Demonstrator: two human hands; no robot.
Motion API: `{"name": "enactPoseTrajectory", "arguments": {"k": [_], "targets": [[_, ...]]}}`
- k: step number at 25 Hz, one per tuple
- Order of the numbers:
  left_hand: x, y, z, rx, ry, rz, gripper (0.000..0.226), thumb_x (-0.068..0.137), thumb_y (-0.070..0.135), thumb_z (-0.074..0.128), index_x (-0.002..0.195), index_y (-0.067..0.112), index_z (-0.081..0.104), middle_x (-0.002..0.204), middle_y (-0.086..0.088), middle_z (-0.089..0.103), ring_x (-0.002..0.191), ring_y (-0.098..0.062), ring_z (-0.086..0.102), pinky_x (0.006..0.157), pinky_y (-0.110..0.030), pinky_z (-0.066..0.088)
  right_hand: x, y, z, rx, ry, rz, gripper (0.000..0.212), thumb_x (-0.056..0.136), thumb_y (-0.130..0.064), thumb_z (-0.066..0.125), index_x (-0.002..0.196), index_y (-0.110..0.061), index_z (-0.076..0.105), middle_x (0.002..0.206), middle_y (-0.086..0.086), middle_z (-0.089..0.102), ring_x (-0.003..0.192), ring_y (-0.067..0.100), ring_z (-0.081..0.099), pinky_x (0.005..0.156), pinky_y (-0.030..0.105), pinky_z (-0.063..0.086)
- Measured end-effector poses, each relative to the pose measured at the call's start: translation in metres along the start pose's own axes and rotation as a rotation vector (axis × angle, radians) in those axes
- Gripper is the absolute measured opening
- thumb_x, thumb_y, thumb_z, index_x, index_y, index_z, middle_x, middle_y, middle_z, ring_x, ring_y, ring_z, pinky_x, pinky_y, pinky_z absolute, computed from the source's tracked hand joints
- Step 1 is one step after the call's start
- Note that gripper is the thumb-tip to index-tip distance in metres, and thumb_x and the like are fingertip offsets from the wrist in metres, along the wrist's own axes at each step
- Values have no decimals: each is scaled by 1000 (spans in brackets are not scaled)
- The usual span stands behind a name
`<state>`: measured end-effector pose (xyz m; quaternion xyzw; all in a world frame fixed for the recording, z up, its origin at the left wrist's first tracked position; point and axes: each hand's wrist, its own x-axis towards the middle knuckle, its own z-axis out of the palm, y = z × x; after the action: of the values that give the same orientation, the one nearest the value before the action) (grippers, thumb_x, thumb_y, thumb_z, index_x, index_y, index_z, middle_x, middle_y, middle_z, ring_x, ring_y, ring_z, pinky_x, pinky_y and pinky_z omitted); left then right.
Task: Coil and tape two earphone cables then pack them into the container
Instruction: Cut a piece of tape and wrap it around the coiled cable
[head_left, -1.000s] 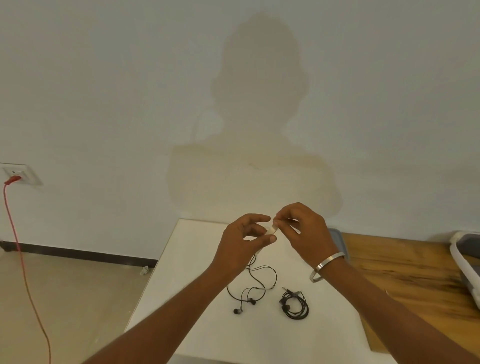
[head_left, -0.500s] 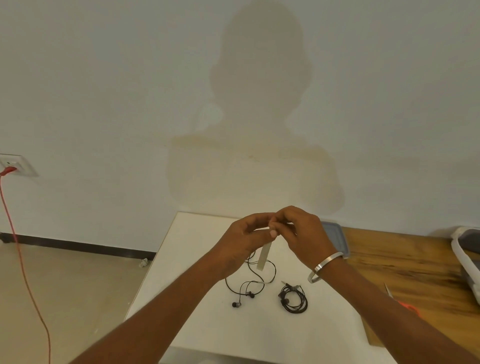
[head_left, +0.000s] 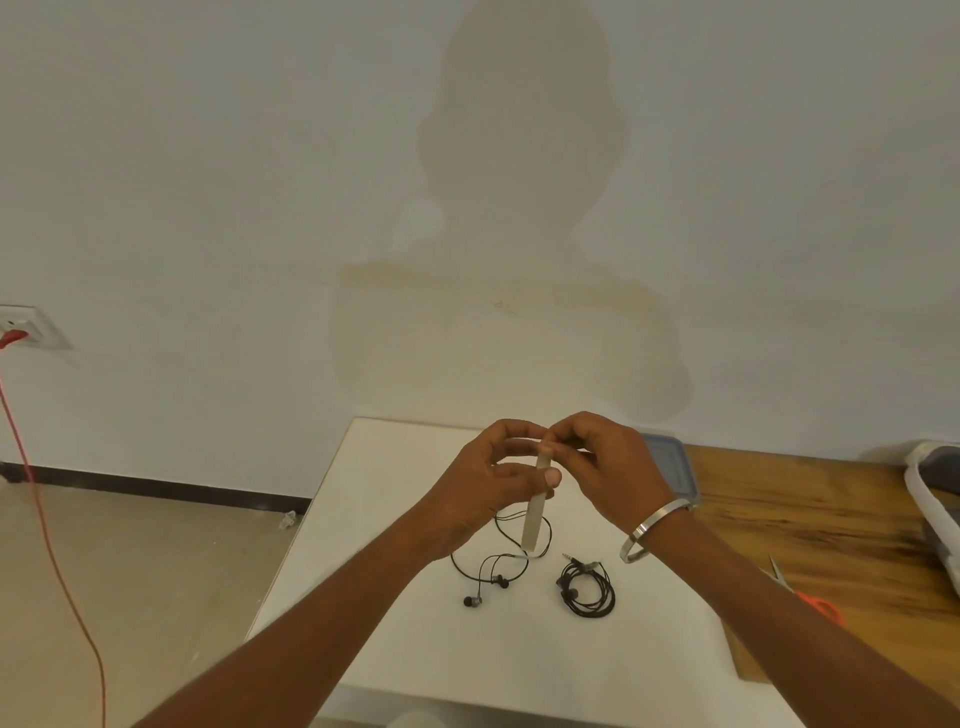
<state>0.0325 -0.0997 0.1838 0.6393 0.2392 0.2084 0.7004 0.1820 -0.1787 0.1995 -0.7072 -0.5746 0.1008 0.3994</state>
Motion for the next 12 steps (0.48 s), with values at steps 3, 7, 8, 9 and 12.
{"name": "enactPoseTrajectory", "arguments": {"k": [3,7,8,9,12], "targets": [[-1,-1,-3,305,18,54,44,78,37,79,115,33,55,116,16,65,106,0,60,94,-27,47,2,0,-3,0,-8,24,7,86,-16,62,88,-11,67,80,-6,63,73,-3,56,69,0,42],[-3,-7,-3,341,29,131,35,84,37,73,110,27,52,114,14,65,114,-1,59,100,-28,44,3,-3,-4,70,-56,69,8,87,-16,61,90,-11,66,79,-3,65,69,-1,61,65,2,46],[-5,-7,-1,266,6,125,35,85,32,72,111,23,50,116,9,65,112,-6,62,96,-29,48,4,-4,-3,90,-53,72,8,87,-16,61,89,-10,66,79,-2,65,70,1,62,65,4,48],[-7,-8,-1,201,-13,114,37,86,27,72,113,20,48,119,3,64,108,-8,64,89,-28,52,4,-5,-3,95,-47,72,7,87,-15,61,88,-11,66,80,-1,66,71,4,63,65,6,49],[-10,-8,0,161,-5,125,41,84,33,70,115,21,46,116,-3,61,94,-13,67,78,-30,55,3,-5,-1,122,-76,80,5,87,-11,61,88,-9,65,81,1,65,72,5,63,62,7,50]]}}
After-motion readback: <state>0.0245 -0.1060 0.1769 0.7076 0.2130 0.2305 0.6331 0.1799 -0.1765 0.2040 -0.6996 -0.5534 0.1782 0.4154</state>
